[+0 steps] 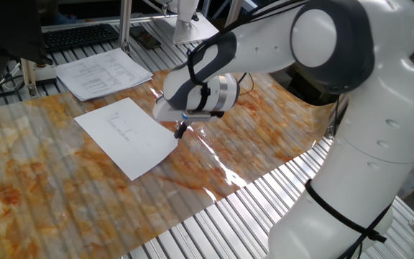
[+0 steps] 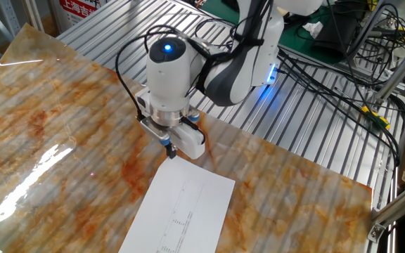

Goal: Flip over and spread out the paper that is laid flat on the table

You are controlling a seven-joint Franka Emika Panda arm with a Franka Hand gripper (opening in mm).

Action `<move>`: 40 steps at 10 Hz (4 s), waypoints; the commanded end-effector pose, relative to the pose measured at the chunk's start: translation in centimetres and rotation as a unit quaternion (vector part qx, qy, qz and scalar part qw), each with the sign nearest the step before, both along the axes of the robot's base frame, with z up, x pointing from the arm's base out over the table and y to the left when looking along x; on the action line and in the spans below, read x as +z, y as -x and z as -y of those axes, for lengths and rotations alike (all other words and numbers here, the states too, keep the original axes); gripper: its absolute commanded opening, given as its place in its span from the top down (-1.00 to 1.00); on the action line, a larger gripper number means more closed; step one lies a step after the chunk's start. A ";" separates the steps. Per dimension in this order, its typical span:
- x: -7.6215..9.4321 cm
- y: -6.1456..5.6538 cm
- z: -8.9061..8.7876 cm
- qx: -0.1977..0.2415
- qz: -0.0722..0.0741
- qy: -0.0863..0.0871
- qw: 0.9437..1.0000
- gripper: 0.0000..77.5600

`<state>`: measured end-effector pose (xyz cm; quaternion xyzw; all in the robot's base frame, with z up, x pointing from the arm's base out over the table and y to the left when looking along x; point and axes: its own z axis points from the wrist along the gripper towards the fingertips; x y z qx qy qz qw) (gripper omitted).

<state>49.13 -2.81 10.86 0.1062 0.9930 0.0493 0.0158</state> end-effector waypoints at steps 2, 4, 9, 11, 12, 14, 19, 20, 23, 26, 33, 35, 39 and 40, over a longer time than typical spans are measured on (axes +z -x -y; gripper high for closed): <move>2.8 -0.7 0.1 -0.007 -0.011 0.006 1.000 0.97; 2.9 -0.7 0.1 -0.003 -0.013 0.008 1.000 0.97; 0.8 -0.5 -0.1 0.019 0.000 0.052 0.998 0.97; 0.6 -0.3 -0.1 0.019 -0.006 0.052 0.998 0.97; 0.5 -0.3 -0.1 0.022 -0.014 0.051 0.998 0.97; 0.1 -0.2 -0.1 0.023 -0.017 0.051 0.998 -1.00; 0.1 -0.2 -0.1 0.023 -0.017 0.051 0.998 -1.00; 0.1 -0.2 -0.1 0.023 -0.017 0.051 0.998 -1.00; 0.1 -0.2 -0.1 0.023 -0.017 0.051 0.998 -1.00; 0.1 -0.2 -0.1 0.023 -0.017 0.051 0.998 -1.00; -5.8 1.3 0.8 0.015 0.010 0.030 0.999 -1.00; -6.5 1.5 1.0 0.017 0.012 0.020 1.000 -1.00; -5.8 1.6 0.6 0.006 0.006 0.017 1.000 -1.00; -5.3 1.6 0.4 0.003 0.004 0.019 1.000 -1.00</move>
